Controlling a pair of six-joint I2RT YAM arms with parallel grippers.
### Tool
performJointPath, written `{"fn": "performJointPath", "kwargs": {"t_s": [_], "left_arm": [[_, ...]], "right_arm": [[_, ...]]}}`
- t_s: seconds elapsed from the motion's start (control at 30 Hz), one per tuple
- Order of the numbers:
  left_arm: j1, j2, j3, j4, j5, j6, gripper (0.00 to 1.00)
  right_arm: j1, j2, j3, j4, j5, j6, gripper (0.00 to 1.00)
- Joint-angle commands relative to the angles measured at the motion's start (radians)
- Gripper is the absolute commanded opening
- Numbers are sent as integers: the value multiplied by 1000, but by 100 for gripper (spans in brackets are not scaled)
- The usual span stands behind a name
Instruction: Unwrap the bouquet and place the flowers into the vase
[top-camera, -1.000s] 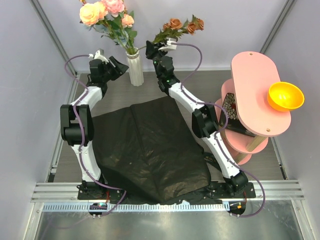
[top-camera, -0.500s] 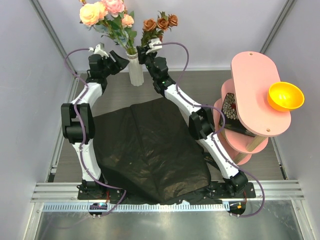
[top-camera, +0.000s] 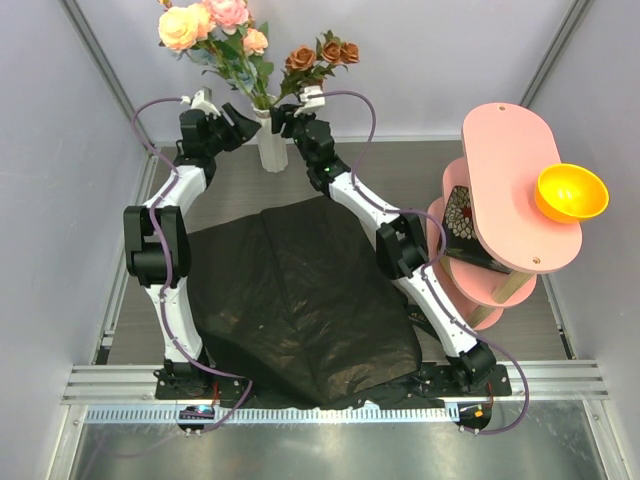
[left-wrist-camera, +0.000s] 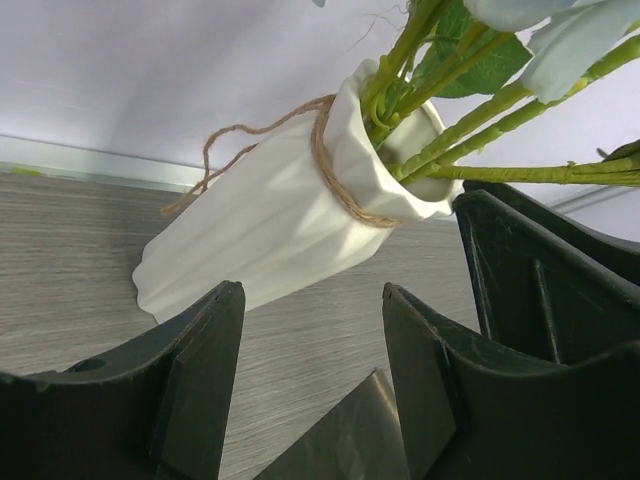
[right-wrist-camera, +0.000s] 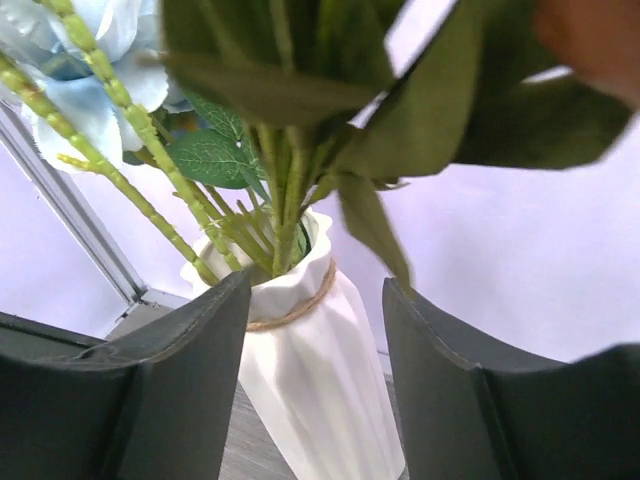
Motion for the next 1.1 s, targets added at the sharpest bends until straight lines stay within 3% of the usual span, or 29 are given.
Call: {"fn": "performJointPath", "kwargs": {"t_s": [0.0,0.23,0.6,0.8,0.9,1.03,1.07], "left_arm": [[-3,-62,-14,7,-4,17,61],[-5,-133,-54,-20,-7,17,64],[-3,-245,-103,-120,2,-40,71],[-3,-393,-247,-54,62,-208,80],[-5,-470,-331,-34,105,-236,81],[-23,-663,-443,-77,192,-215,83],[-26,-703,-458,-118,203,-204,84]], "right_arm": [[0,-158,-39,-64,-1,81,66],[5,-305,-165,-206,-27,131,84],[5,-469,-314,-417,-50,151,89],[25,-731,-654,-407,-23,171,92],[56,-878,-806,-488,3,171,92],[146,-1104,-990,-708,127,176,92],[215,-1152,-1027,-733,217,159,93]]}}
